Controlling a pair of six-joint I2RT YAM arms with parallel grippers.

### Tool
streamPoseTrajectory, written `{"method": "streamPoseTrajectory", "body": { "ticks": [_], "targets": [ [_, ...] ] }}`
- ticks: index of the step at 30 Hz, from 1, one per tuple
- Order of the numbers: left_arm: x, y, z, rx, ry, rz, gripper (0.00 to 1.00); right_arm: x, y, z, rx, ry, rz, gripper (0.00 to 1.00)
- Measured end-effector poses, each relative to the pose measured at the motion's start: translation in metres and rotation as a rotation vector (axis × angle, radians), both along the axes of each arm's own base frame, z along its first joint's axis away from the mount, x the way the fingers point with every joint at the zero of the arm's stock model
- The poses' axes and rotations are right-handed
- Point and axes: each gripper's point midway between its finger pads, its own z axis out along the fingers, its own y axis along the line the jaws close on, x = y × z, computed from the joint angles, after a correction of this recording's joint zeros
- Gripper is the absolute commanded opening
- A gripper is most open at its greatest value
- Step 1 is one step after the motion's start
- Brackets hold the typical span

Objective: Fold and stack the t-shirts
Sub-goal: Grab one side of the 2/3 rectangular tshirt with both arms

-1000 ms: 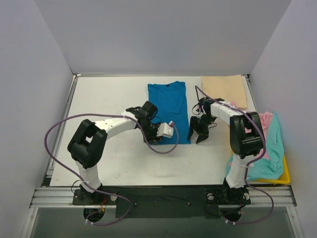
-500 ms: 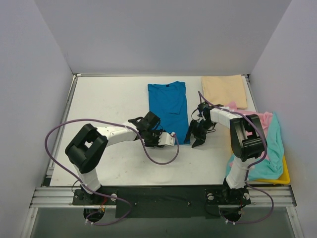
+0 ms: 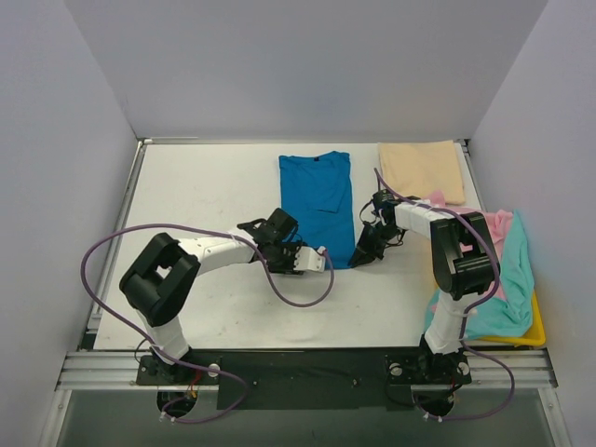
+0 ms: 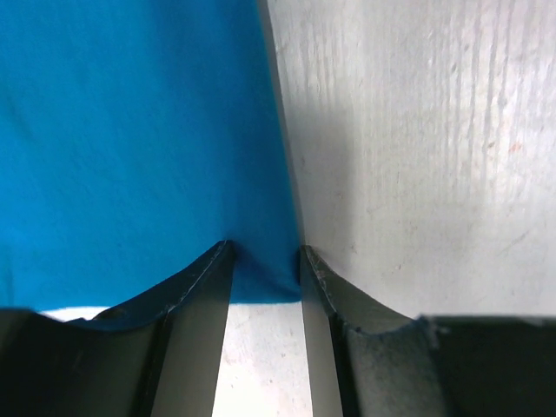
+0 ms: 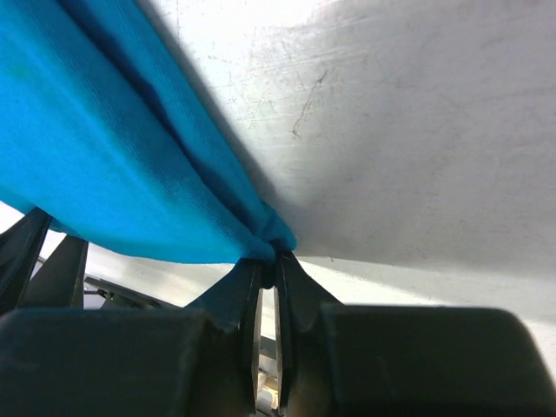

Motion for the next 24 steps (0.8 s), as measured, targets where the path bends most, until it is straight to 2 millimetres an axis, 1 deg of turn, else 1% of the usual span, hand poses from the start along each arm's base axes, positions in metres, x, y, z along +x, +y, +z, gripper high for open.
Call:
{"method": "streamPoseTrajectory", "body": {
  "ticks": [6,11,12,13,14,15,16,21,24],
  "targets": [
    [0.009,0.020,-0.001,0.020,0.013,0.038,0.47,0.002,0.000,0.000,0.008,-0.011,0.005,0.00],
    [0.009,0.019,-0.001,0.016,0.012,0.027,0.46,0.002,0.000,0.000,0.009,-0.015,0.015,0.00],
    [0.008,0.018,-0.001,0.014,0.008,0.023,0.43,0.002,0.000,0.000,0.009,-0.015,0.015,0.00],
    [0.008,0.016,-0.001,0.010,0.002,0.018,0.36,0.002,0.000,0.000,0.009,-0.015,0.016,0.00],
    [0.008,0.015,-0.001,0.006,-0.003,0.013,0.20,0.002,0.000,0.000,0.010,-0.016,0.017,0.00],
    [0.007,0.014,-0.002,0.002,-0.006,0.010,0.09,0.002,0.000,0.000,0.010,-0.016,0.018,0.00],
    [0.006,0.013,-0.003,-0.002,-0.008,0.008,0.00,0.002,0.000,0.000,0.010,-0.017,0.019,0.00],
    [0.006,0.011,-0.002,-0.011,-0.013,0.003,0.00,0.002,-0.001,0.001,0.008,-0.027,0.037,0.00],
    [0.001,0.013,-0.001,0.004,0.016,0.005,0.00,0.000,-0.004,0.002,-0.016,-0.041,0.070,0.00]
  ]
}}
